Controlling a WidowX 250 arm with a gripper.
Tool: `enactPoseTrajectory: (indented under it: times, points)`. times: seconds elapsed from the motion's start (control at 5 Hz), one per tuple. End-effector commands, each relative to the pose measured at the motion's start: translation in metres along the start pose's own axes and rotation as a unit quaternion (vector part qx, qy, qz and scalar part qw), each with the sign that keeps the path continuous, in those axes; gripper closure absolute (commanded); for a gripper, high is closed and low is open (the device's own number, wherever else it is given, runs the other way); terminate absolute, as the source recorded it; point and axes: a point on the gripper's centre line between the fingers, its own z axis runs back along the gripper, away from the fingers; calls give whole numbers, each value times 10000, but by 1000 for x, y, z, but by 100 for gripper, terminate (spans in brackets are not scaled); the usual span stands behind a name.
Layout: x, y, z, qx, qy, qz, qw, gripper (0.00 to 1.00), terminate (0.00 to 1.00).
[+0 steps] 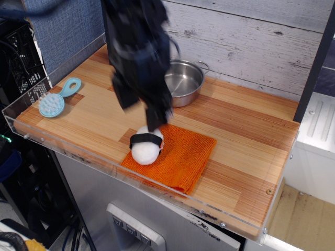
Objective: Put the black and white object on the cloth.
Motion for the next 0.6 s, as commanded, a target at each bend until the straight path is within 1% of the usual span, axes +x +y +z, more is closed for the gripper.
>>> enactPoseTrajectory:
  times: [0.0, 0.2, 0.4]
  points:
    - [9, 72, 49, -275, 301, 1077, 9933, 0, 0]
    - [13, 74, 53, -459, 316, 955, 9939, 0, 0]
    - [13, 74, 53, -459, 316, 955, 9939, 0, 0]
